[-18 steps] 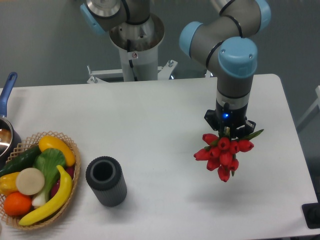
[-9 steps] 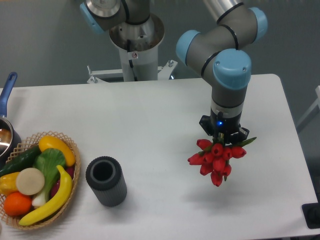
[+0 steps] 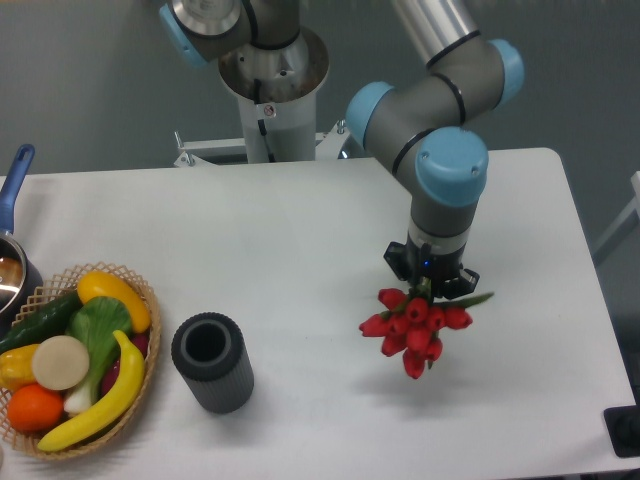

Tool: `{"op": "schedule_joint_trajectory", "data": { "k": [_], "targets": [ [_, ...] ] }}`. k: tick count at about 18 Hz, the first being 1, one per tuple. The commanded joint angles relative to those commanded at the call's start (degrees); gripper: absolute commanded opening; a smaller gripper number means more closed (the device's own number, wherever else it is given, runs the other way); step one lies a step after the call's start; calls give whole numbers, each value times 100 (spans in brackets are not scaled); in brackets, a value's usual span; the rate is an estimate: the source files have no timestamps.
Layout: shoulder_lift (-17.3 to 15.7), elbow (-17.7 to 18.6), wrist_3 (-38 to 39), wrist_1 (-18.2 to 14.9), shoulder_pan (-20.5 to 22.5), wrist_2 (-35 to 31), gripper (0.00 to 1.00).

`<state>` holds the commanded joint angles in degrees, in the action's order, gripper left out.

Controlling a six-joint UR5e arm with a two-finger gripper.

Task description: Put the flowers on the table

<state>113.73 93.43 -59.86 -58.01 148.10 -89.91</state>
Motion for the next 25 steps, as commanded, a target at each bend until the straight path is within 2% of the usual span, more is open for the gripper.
{"op": "schedule_joint_trajectory", "data": {
  "k": [1,5,8,13,25],
  "targets": [
    [0,9,88,79,0,9,100],
    [-26,9,89,237,9,9,100],
    [-105,140,89,325,35,0,100],
    [-272,483,62,1010,105,9,100],
    [-413,650,-35,1143,70,-26,100]
  ]
}}
